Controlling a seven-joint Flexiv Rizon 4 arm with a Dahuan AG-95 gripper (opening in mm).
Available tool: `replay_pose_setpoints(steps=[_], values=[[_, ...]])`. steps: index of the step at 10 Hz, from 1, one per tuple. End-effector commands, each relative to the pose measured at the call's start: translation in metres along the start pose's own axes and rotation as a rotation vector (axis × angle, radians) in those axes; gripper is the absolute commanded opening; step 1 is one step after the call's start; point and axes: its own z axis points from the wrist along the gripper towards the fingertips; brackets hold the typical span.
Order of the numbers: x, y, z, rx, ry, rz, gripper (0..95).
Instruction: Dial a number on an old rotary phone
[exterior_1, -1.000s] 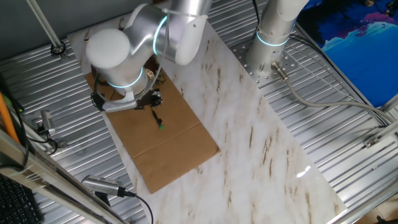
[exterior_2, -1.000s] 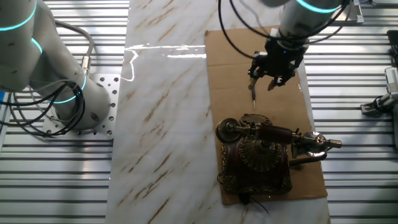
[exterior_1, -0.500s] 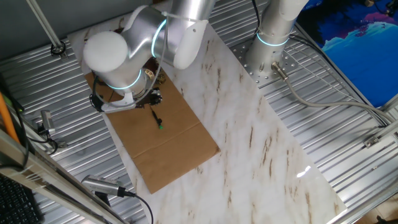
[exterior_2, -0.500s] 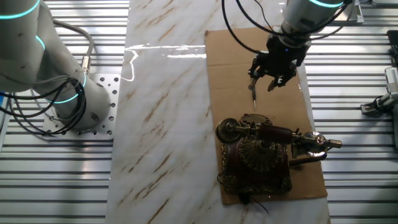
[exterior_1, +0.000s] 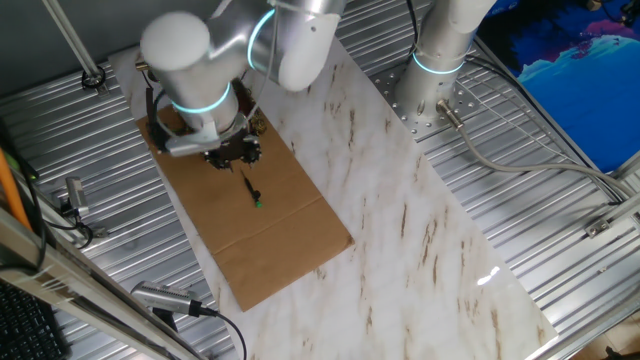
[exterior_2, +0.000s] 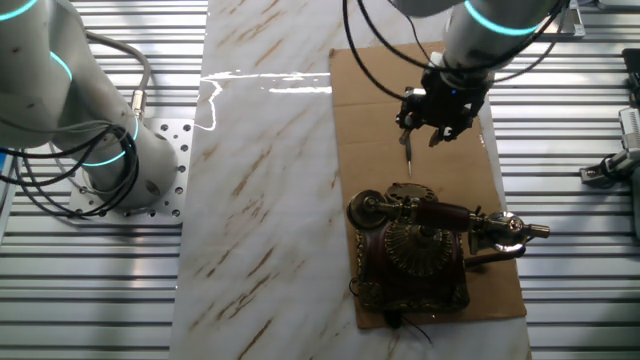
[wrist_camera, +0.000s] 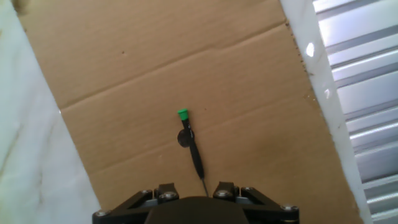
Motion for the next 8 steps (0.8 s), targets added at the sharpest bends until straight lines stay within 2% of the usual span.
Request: replay_pose_setpoints(steps=[1, 8], values=[[0.0005, 0.0016, -0.0012, 0.025, -0.036, -0.030, 38.0], [0.0045, 0.0039, -0.0039, 0.026, -0.033, -0.030, 38.0]])
